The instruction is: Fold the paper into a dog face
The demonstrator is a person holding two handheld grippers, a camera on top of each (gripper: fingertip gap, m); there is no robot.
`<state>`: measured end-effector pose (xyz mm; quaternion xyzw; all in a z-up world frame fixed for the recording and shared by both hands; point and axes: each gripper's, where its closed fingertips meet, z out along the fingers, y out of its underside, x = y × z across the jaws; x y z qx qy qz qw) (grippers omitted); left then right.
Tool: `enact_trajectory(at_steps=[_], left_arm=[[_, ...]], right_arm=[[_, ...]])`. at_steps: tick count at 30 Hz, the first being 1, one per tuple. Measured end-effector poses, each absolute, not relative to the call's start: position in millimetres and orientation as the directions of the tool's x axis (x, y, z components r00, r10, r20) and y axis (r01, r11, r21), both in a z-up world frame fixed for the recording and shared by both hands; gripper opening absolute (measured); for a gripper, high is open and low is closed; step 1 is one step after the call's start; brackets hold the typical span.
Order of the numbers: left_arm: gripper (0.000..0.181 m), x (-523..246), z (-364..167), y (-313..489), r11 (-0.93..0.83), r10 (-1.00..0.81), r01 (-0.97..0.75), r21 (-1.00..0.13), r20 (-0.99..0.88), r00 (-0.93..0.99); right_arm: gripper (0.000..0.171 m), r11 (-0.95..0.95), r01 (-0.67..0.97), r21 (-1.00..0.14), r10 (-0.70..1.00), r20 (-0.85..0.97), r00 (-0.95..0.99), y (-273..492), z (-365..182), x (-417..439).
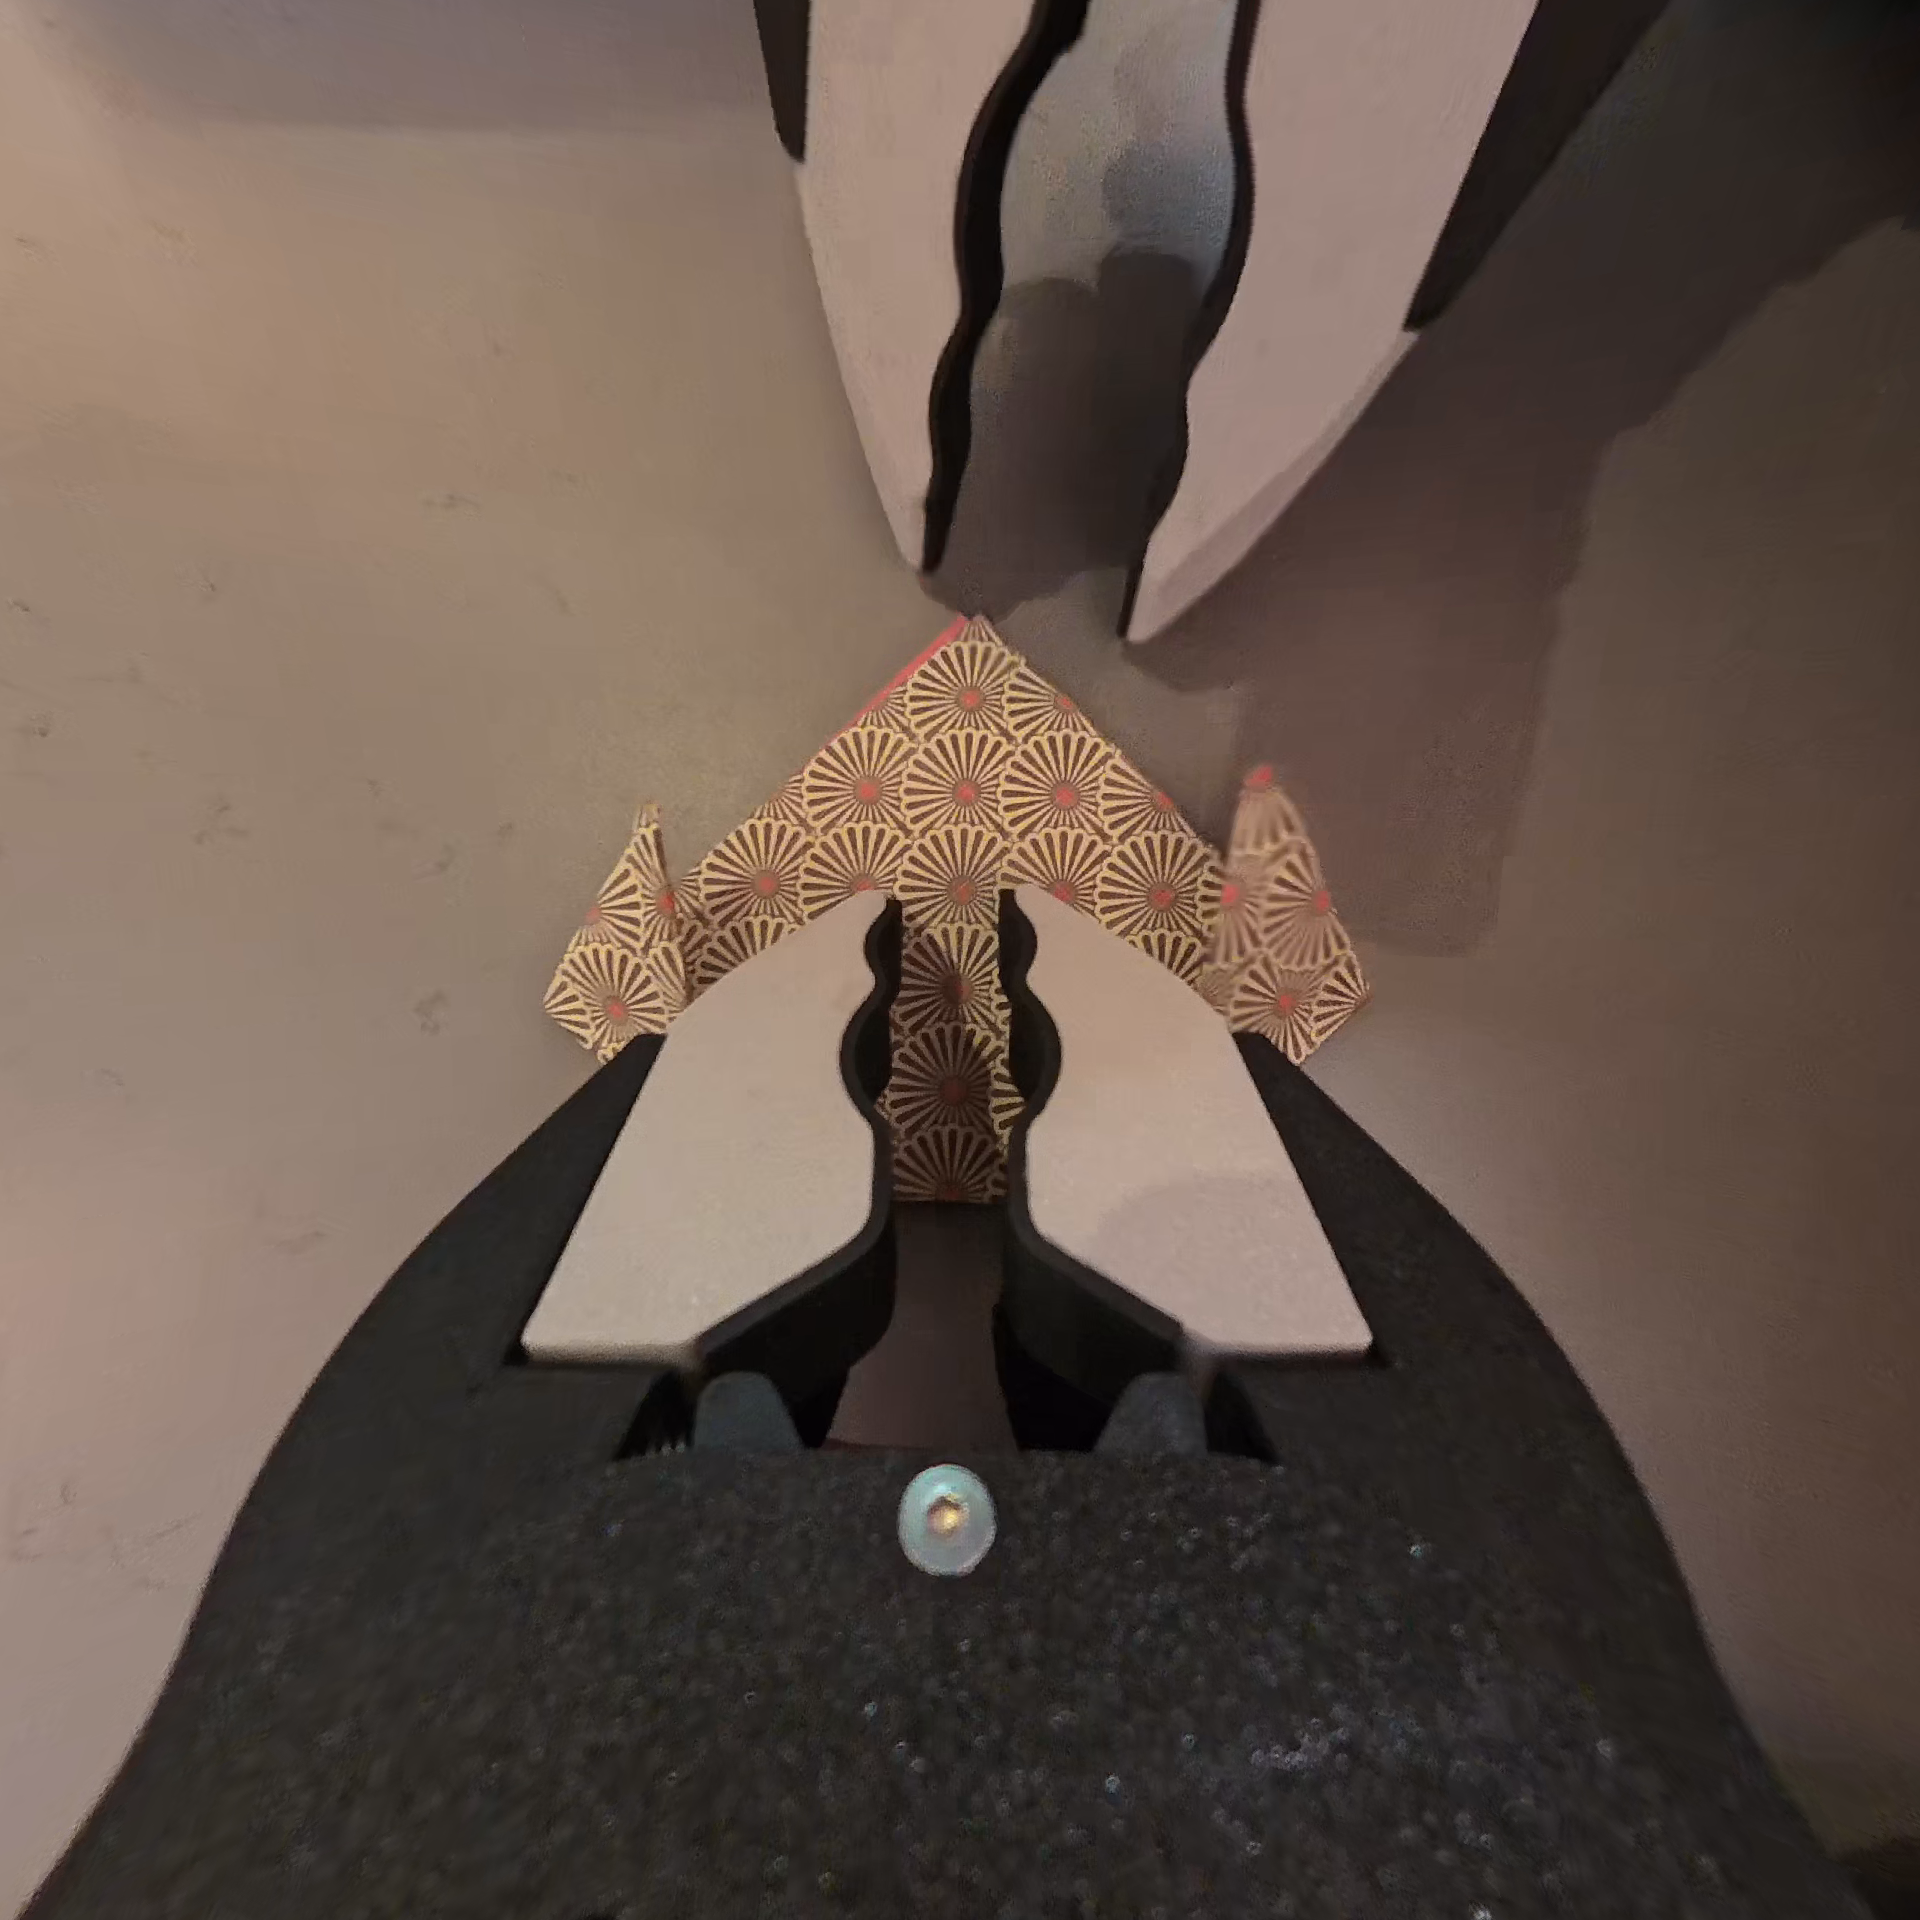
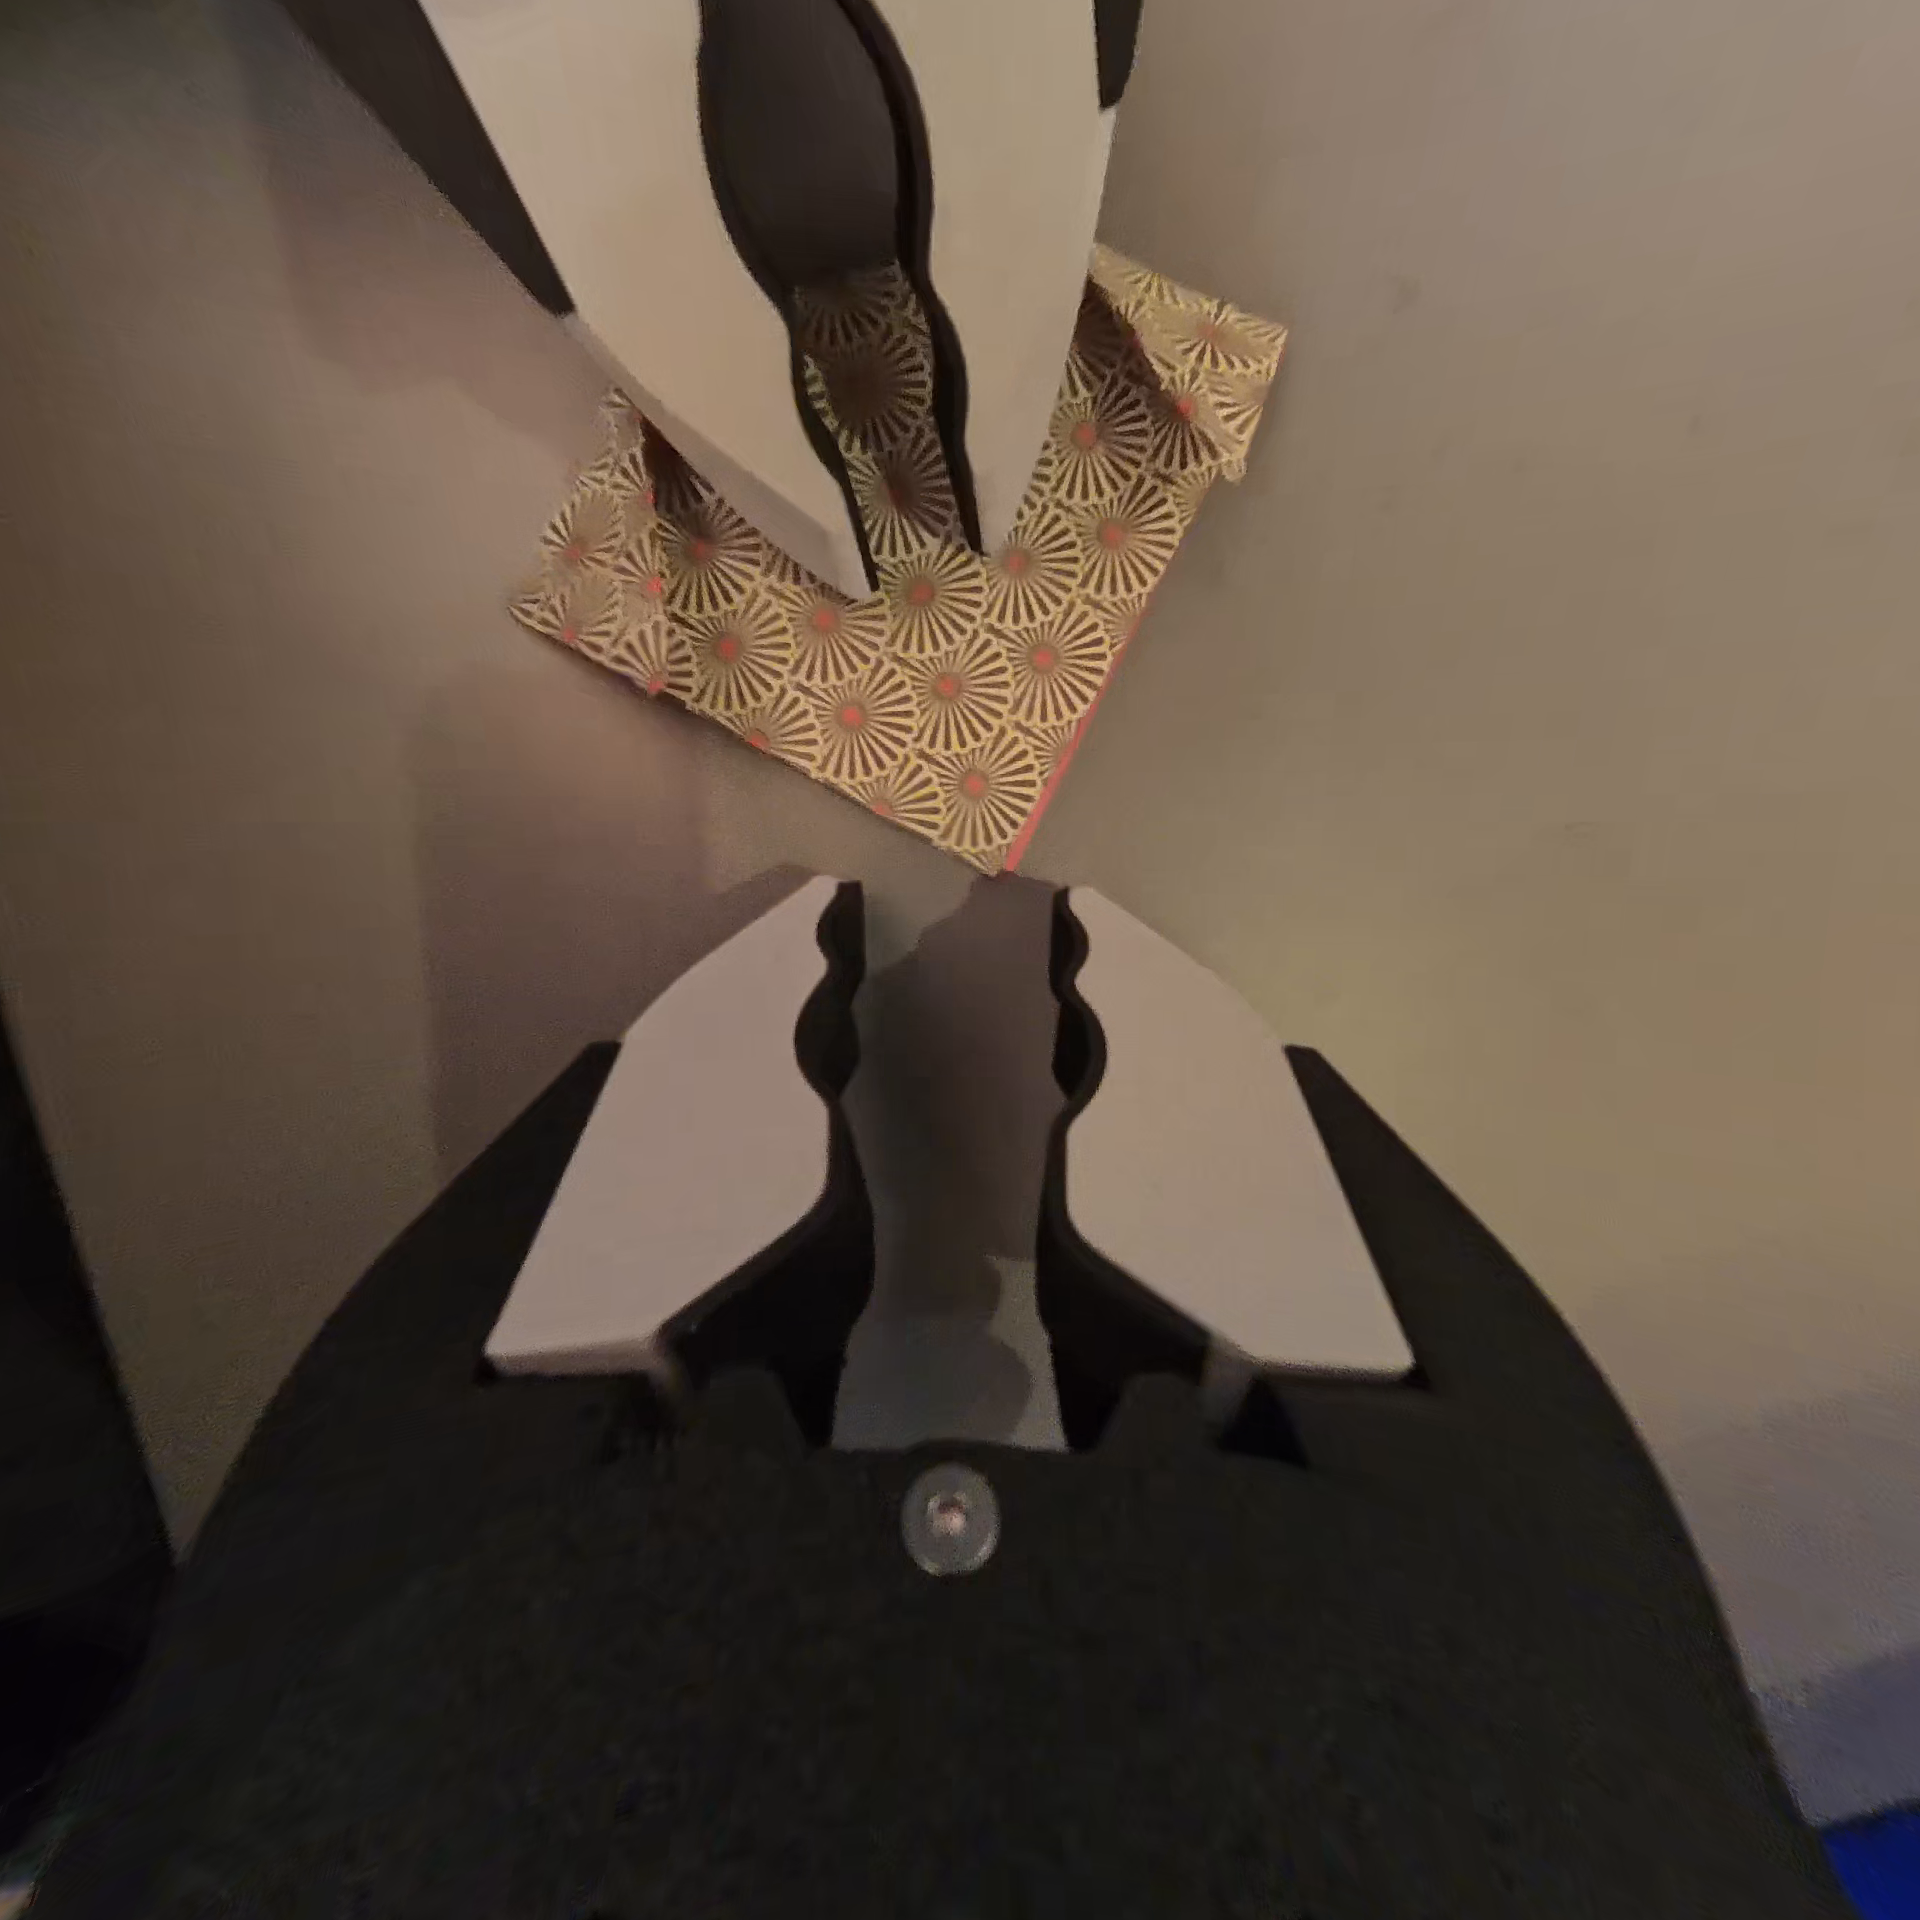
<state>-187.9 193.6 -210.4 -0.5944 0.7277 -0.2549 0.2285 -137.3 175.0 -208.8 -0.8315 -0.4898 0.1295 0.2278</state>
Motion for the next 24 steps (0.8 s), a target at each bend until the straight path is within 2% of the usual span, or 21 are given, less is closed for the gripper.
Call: enact_trajectory(at_steps=[6,10,24], left_arm=[[0.017,-187.9,-210.3,193.7,0.157,-0.982,-0.746,-0.647,-0.026,-0.185],[0.017,-188.1,-210.4,193.7,0.158,-0.983,-0.747,-0.645,-0.029,-0.184],[0.015,-188.0,-210.3,192.6,0.164,-0.982,-0.748,-0.643,-0.034,-0.185]], right_arm=[[0.0,-0.403,0.743,-0.535,0.886,-0.025,0.463,182.8,-212.0,-134.6],[0.0,-0.319,0.757,-0.57,0.905,0.054,0.422,186.2,-212.1,-137.1],[0.0,-0.295,0.704,-0.646,0.925,-0.008,0.38,189.0,-210.8,-172.6]])
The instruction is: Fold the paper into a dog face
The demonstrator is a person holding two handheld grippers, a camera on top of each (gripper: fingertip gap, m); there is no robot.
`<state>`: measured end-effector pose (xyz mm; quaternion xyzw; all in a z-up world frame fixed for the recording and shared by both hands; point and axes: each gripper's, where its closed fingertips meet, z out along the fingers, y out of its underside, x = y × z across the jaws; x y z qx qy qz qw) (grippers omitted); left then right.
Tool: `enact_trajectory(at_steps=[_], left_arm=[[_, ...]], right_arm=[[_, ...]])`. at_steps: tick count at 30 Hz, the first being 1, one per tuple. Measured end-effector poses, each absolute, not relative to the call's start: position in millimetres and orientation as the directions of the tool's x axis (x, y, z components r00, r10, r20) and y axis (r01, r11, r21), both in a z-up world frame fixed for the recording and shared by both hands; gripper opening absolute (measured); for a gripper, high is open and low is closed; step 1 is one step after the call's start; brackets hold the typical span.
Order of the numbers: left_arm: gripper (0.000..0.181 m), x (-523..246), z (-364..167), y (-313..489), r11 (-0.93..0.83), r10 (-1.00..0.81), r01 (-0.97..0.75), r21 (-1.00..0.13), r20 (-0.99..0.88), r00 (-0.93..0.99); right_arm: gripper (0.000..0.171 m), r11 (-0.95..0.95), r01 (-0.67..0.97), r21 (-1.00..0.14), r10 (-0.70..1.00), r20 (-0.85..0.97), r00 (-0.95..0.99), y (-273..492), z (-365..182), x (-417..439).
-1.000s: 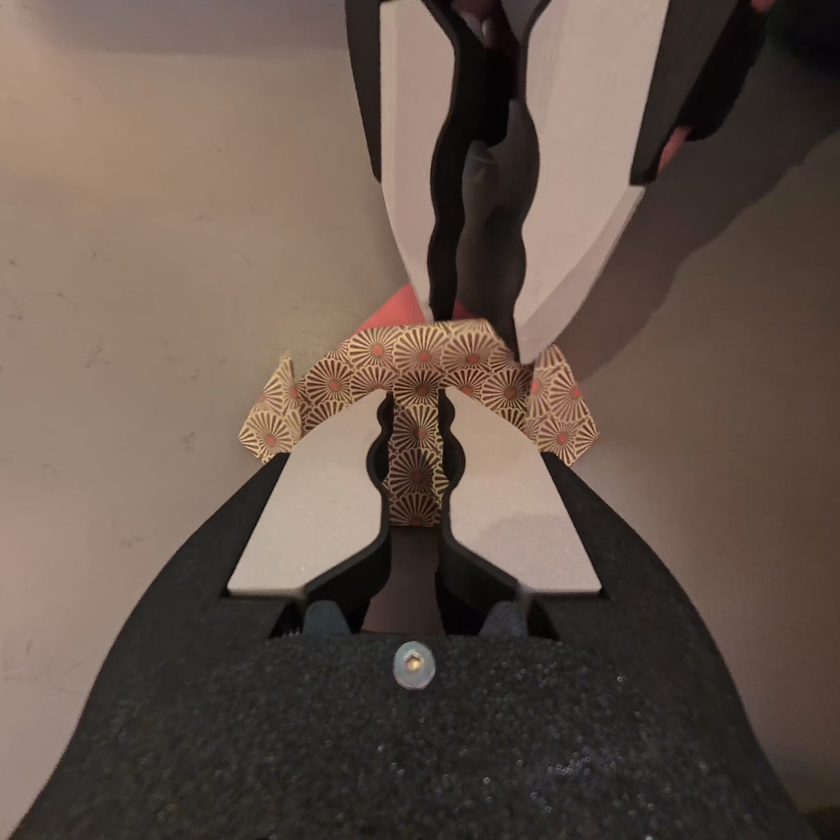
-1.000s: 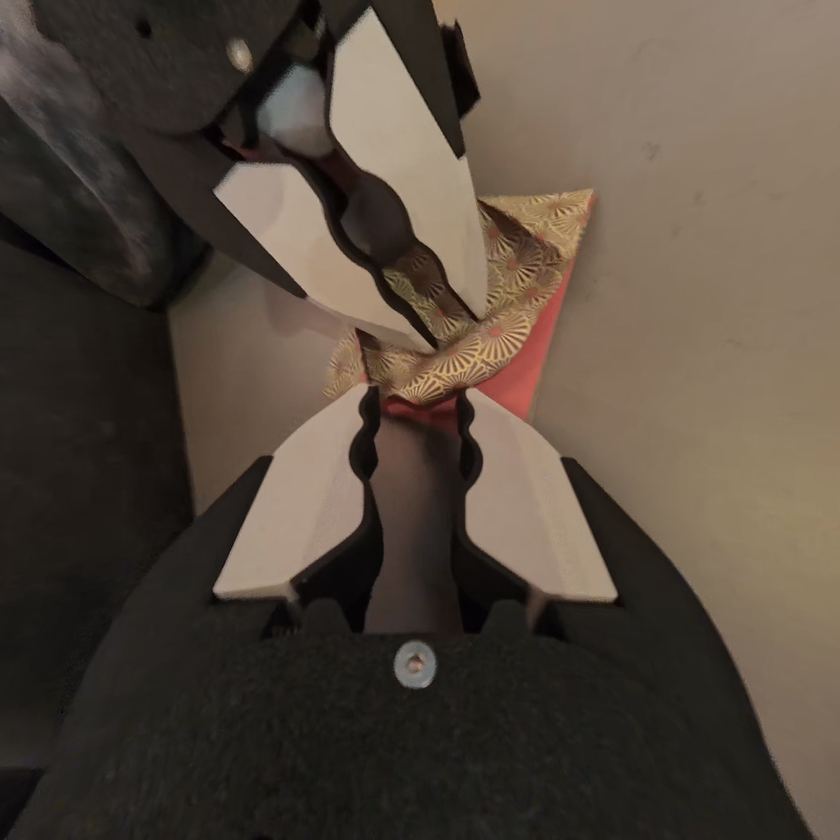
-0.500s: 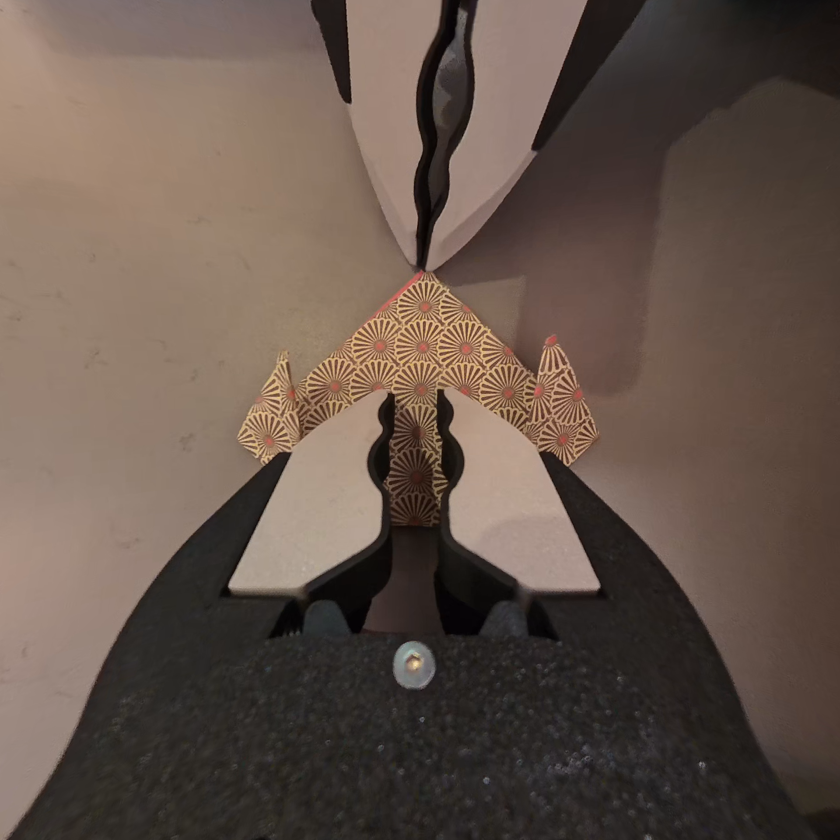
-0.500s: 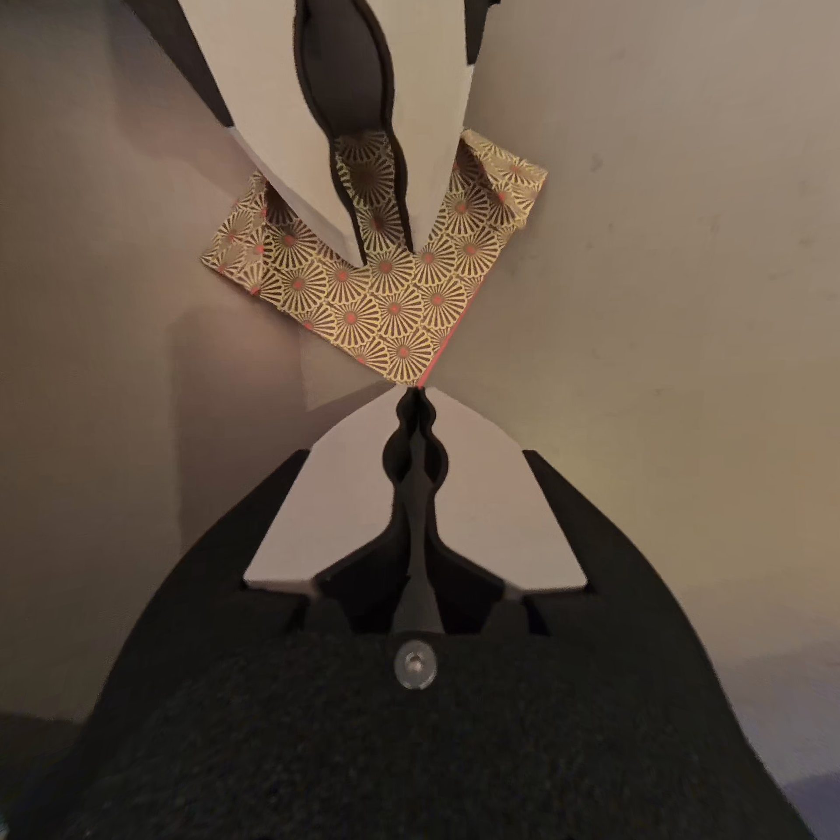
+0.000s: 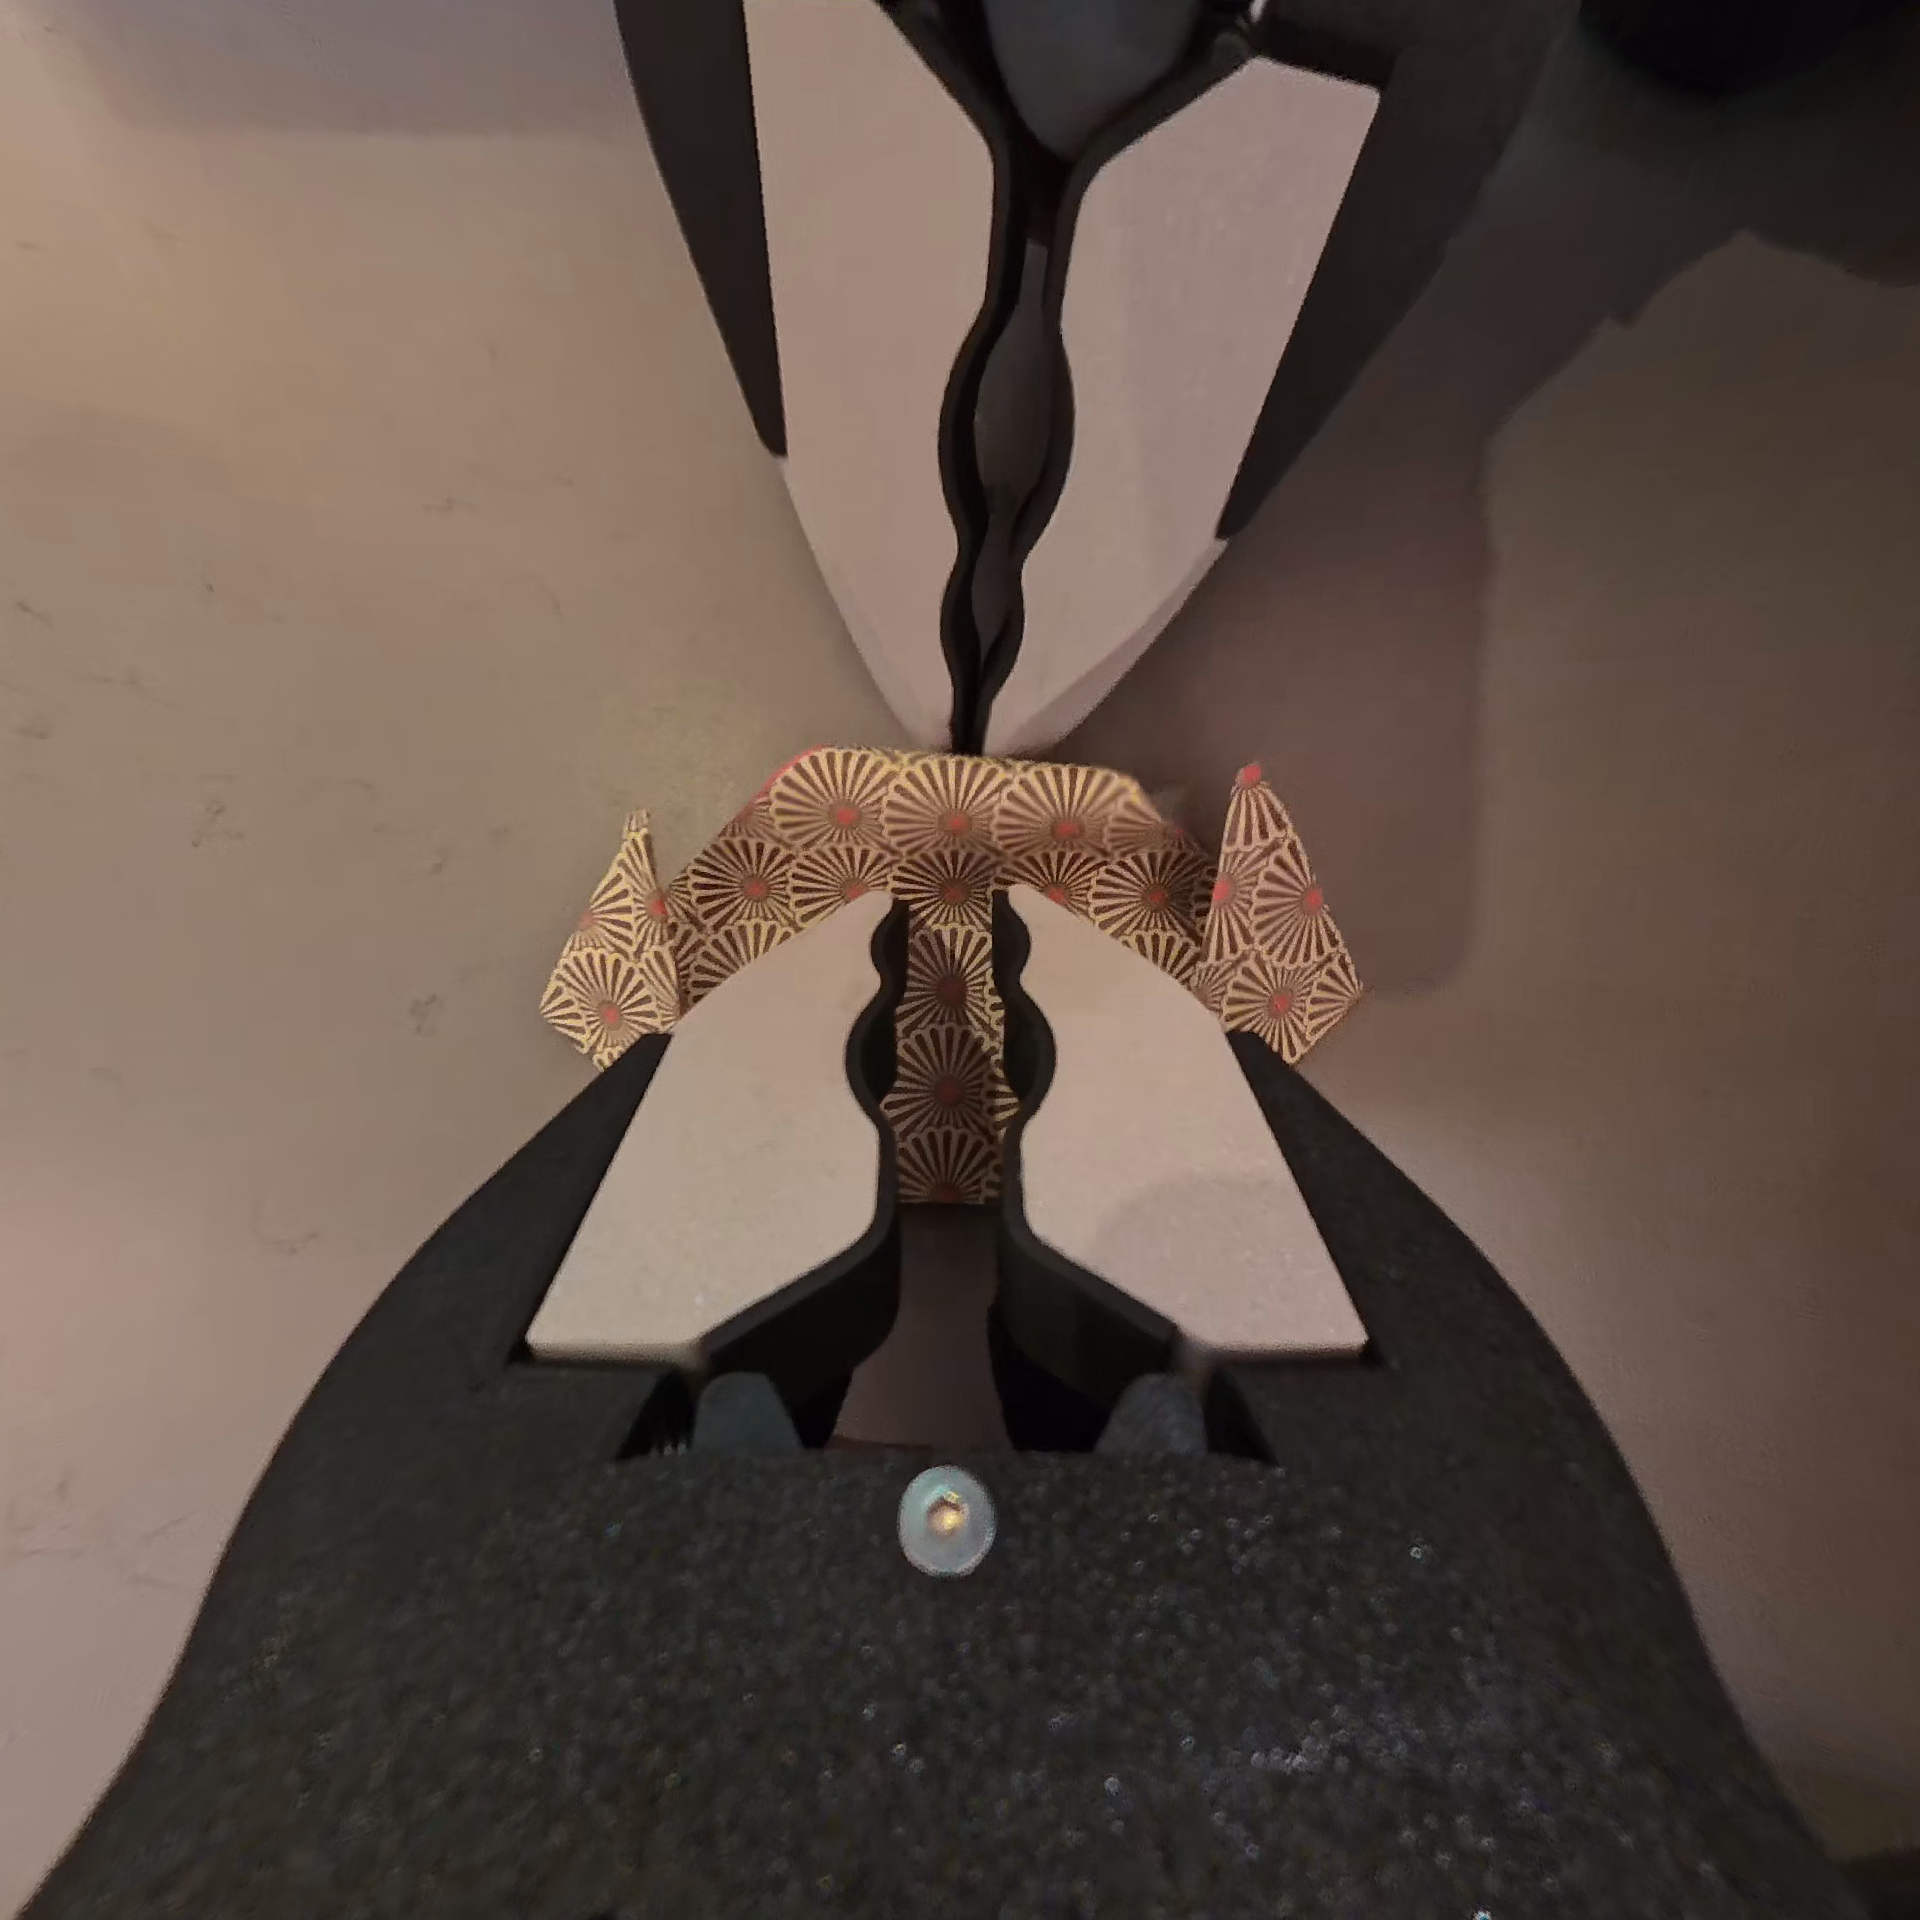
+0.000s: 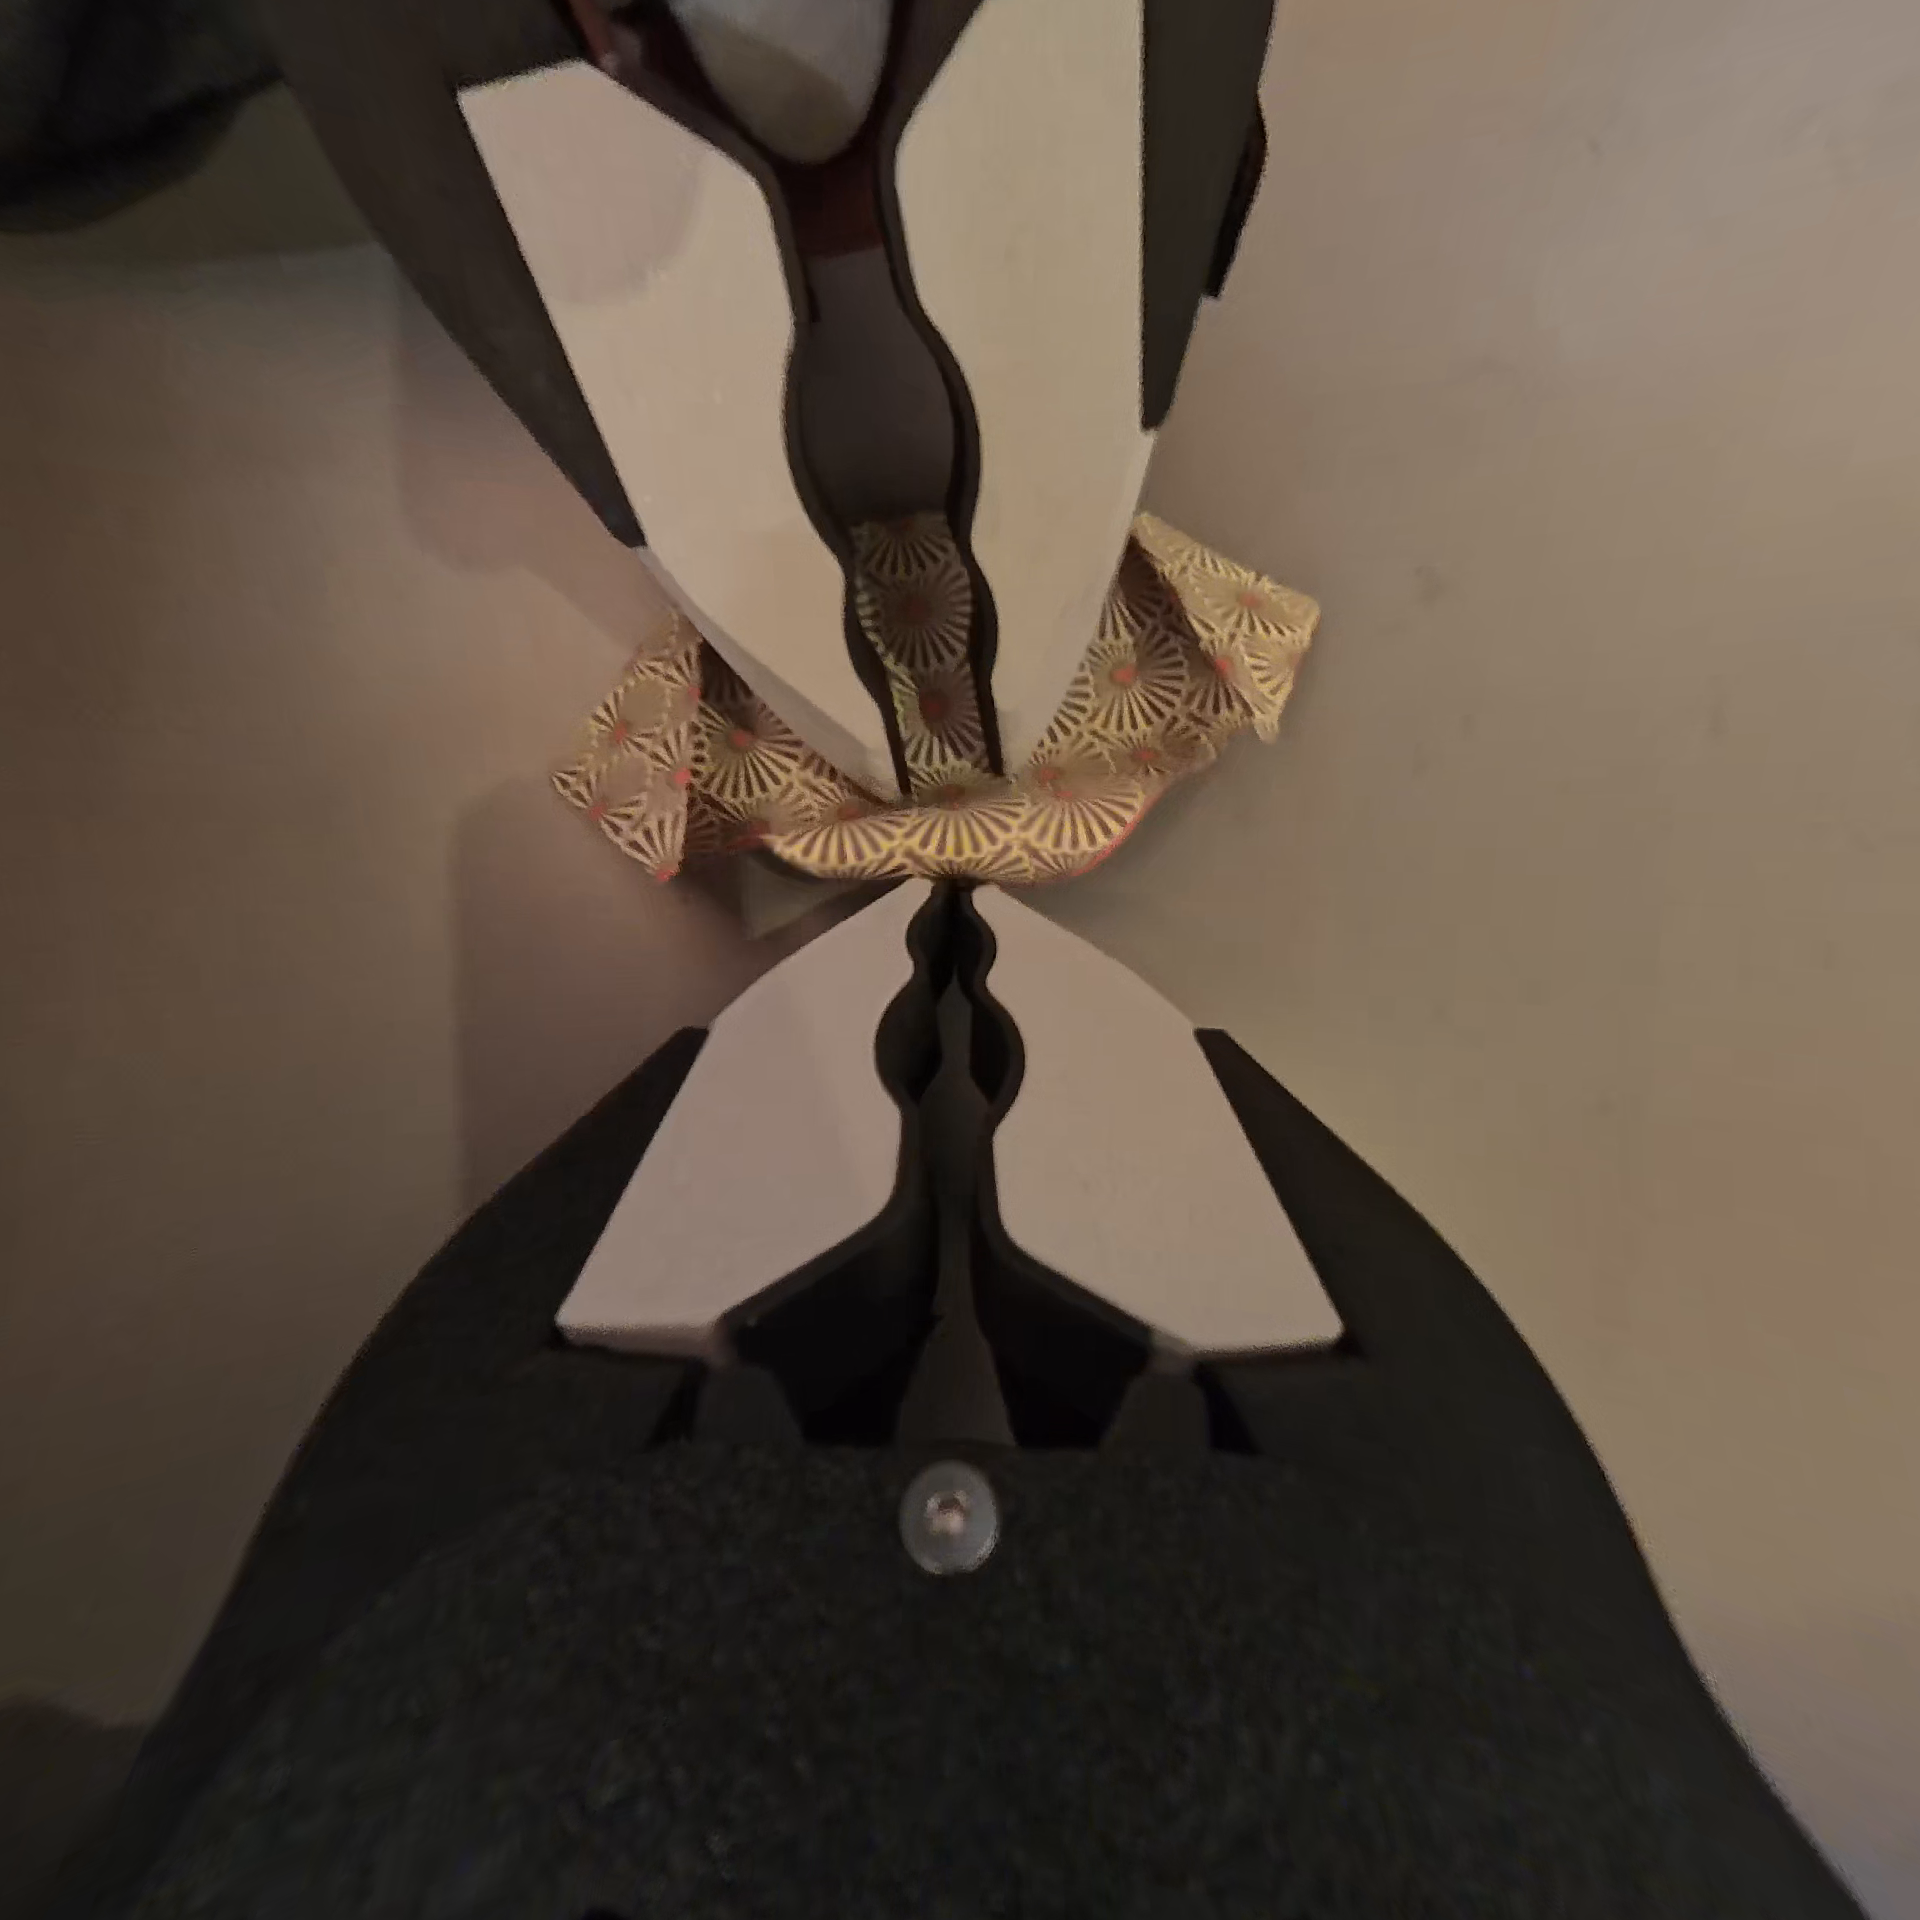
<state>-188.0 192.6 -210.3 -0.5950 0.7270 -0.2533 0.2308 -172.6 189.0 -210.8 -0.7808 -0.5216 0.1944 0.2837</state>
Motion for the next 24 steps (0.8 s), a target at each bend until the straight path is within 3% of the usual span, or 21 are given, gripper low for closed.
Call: enact_trajectory(at_steps=[5,14,20,24], left_arm=[[0.015,-188.1,-210.1,192.6,0.165,-0.982,-0.745,-0.646,-0.036,-0.186],[0.015,-188.0,-210.0,192.5,0.166,-0.982,-0.747,-0.644,-0.037,-0.186],[0.015,-187.8,-209.9,192.3,0.167,-0.982,-0.746,-0.644,-0.038,-0.187],[0.015,-187.6,-209.7,192.2,0.167,-0.981,-0.743,-0.648,-0.036,-0.19]], right_arm=[[0.034,-0.219,0.698,-0.682,0.95,0.015,0.312,181.1,-210.1,-183.8],[0.039,-0.081,0.766,-0.637,0.895,0.293,0.338,205.0,-203.6,-171.6],[0.038,-0.102,0.696,-0.71,0.901,0.231,0.368,197.3,-191.5,-172.6],[0.037,0.03,0.705,-0.709,0.897,0.33,0.293,195.4,-184.6,-167.5]])
